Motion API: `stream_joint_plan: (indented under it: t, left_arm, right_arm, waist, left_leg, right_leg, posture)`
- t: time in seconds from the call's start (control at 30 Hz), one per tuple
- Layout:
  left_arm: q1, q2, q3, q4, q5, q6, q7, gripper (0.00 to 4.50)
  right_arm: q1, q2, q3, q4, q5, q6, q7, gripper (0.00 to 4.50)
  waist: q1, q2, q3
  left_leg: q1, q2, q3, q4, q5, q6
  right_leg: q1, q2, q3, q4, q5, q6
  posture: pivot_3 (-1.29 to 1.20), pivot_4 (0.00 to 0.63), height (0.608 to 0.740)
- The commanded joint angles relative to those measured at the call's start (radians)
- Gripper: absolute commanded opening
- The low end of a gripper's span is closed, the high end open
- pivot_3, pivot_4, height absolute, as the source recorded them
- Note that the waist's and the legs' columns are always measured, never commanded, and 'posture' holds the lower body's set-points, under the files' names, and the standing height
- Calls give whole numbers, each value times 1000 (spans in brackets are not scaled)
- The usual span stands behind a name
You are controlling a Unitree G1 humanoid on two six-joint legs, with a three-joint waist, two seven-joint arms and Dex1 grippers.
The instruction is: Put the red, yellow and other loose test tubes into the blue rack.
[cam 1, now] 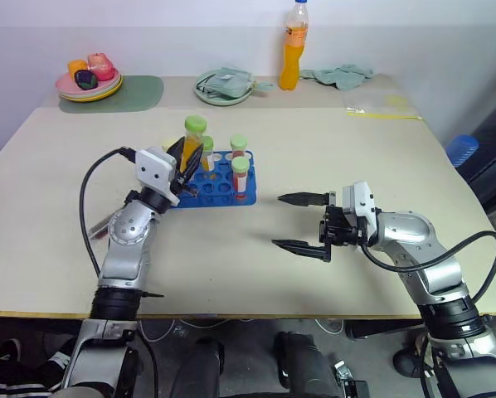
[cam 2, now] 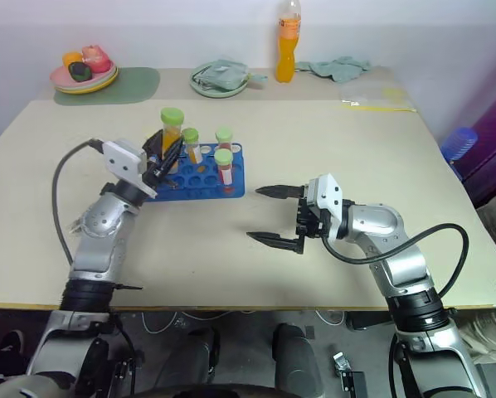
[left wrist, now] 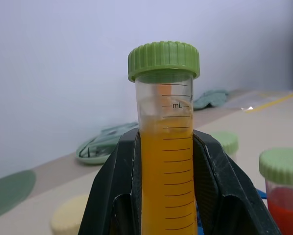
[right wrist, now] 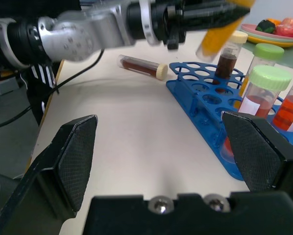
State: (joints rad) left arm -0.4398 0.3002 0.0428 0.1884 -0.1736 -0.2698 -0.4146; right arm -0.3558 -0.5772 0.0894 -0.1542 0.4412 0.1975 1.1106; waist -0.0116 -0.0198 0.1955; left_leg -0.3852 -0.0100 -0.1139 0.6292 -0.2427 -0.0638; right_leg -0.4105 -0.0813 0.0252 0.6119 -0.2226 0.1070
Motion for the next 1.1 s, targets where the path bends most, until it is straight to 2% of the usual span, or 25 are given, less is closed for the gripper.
stream_joint_plan:
  t: [0.03,0.27,0.47,0.6,0.93,1.1]
  left_arm:
    - [-33,-32,6,83,-6,-87,-20,852]
    - [-97,-105,-4,282,-23,-183,-96,852]
    - [-113,-134,-7,350,-16,-246,-118,852]
    - [-105,-137,2,372,-26,-273,-129,852]
    - [-41,-174,67,369,-174,-294,-242,852]
    - [-18,-167,84,368,-198,-306,-291,852]
  right_arm:
    - [-11,-6,-29,-31,7,1,-15,4500]
    - [1,-16,-44,-41,7,7,-29,4500]
    - [-4,-22,-54,-59,8,17,-44,4500]
    - [-12,-26,-58,-60,7,19,-51,4500]
    - [-66,-26,-59,-50,8,40,-70,4500]
    - [-82,-23,-60,-42,3,42,-78,4500]
  waist:
    - [0,0,0]
    - [1,0,0]
    - [0,0,0]
    - [2,0,0]
    - [-3,0,0]
    - [-2,0,0]
  left_leg:
    - [0,0,0,0,0,0]
    - [-1,0,0,1,0,0]
    - [0,0,0,0,0,0]
    - [-1,0,0,1,0,0]
    - [0,0,-1,0,0,0]
    - [0,0,-1,0,0,0]
  right_leg:
    - [0,0,0,0,0,0]
    - [0,0,0,0,2,4]
    - [0,0,0,0,3,5]
    - [0,0,0,0,3,5]
    - [0,0,0,0,3,5]
    - [0,0,0,0,3,5]
  posture:
    - [0,150,740]
    - [0,150,740]
    - [0,150,740]
    - [0,150,740]
    - [0,150,740]
    - [0,150,740]
